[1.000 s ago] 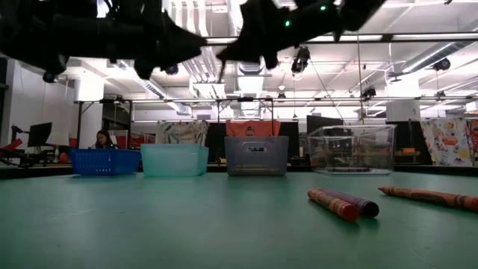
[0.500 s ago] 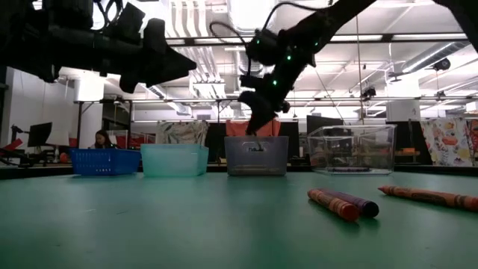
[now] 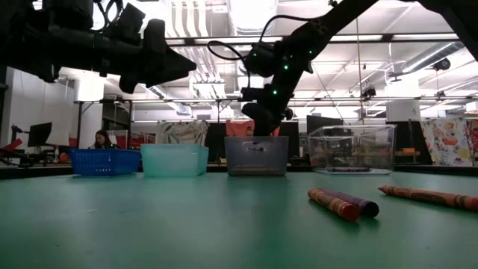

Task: Sort crayons
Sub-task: Put the red crayon into the blue bin

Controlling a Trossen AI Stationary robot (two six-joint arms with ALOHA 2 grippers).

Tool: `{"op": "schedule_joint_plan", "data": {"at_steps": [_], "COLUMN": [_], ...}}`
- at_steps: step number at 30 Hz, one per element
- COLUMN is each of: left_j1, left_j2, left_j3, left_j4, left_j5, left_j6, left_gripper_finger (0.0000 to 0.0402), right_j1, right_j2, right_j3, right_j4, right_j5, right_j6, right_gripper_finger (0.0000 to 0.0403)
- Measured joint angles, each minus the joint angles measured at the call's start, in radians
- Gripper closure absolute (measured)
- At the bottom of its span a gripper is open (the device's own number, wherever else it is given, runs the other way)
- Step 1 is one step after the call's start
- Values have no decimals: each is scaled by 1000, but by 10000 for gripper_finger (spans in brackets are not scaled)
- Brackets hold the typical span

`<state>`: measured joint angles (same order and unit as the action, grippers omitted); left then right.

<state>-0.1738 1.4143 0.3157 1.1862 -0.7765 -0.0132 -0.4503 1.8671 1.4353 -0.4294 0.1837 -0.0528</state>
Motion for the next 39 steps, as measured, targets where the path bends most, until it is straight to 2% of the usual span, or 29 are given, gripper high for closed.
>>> {"op": "schedule_joint_plan", "data": {"at_steps": [6,12,23,31,35,39], "left_j1": [0,0,-2,-5,-9,-11], "left_j2": [0,0,0,0,0,0], "left_j3": [0,0,0,0,0,0], "left_j4": [0,0,-6,-7,-7,-7], "left_j5": [0,0,32,94,141,143], "left_j6": [0,-22,-76,-131,-151,-174], "left_gripper_finger": [242,242,242,242,242,242], "right_j1": [0,1,80,217,298,383], "right_j2": [-1,-23,-136,-214,-257,-299], "right_j3": [0,0,0,0,0,0], "right_j4": [0,-1,-26,-124,-220,-313], "right_j5": [1,0,-5,-8,-8,-8], "right_j6": [0,0,13,15,20,75], "right_gripper_finger": [274,258,279,293,297,298]}}
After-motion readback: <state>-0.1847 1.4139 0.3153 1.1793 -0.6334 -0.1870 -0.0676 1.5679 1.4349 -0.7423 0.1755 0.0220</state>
